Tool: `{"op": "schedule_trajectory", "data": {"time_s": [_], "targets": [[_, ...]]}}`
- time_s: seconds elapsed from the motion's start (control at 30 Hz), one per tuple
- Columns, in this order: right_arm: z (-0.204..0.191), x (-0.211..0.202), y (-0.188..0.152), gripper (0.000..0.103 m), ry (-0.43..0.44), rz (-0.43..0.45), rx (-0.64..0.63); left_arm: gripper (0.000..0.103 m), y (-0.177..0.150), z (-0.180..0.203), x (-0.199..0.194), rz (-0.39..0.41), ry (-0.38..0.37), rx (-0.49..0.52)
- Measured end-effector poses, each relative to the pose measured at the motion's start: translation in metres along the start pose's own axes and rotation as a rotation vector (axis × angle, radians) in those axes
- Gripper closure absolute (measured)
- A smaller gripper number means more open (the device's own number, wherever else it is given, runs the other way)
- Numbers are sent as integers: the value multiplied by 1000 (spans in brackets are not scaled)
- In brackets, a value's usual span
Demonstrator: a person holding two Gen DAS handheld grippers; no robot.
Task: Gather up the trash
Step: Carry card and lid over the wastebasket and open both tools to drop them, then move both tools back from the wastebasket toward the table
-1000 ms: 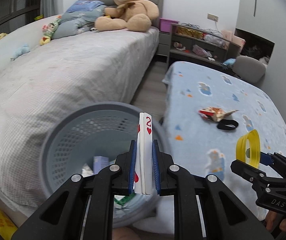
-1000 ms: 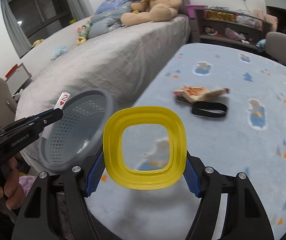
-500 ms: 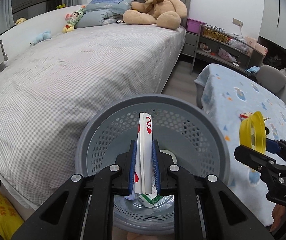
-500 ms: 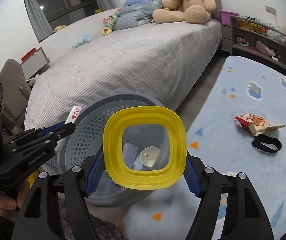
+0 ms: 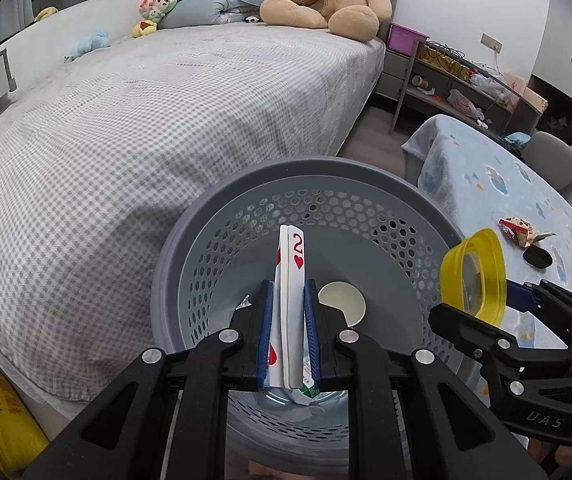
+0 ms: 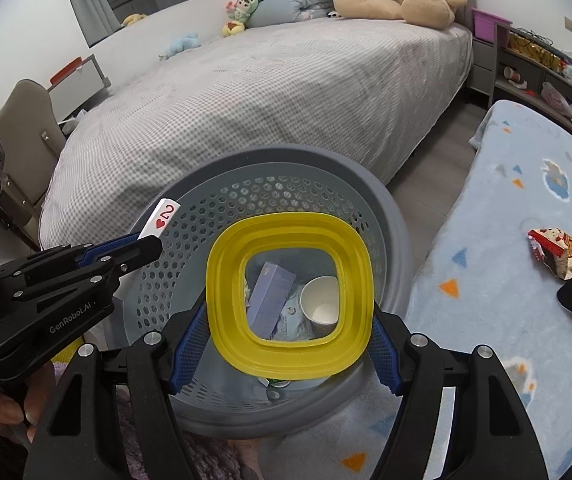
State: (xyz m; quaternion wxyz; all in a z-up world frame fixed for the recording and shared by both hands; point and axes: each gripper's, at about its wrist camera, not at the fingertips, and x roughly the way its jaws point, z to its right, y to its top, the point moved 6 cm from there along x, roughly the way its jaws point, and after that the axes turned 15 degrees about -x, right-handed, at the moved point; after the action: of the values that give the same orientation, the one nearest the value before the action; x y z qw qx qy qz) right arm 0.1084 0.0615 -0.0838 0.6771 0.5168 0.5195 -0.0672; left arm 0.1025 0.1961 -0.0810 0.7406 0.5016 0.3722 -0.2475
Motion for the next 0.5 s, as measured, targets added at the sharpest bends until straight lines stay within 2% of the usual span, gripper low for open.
{"op": "schedule_trajectory", "data": {"time_s": [0.27,0.33,0.4,0.5], "targets": [[0,3,6,33,1,2,-4,87,1,-3,-2,6,12,-6],[1,1,7,31,-1,8,-1,78,0,-4,-2,6,18,-8],[2,-1,8,28,-6,16,0,62,0,-5,-4,10,27,-11],[4,-4,8,26,-13,23,5,54,0,-6,-7,21,33,-15]]}}
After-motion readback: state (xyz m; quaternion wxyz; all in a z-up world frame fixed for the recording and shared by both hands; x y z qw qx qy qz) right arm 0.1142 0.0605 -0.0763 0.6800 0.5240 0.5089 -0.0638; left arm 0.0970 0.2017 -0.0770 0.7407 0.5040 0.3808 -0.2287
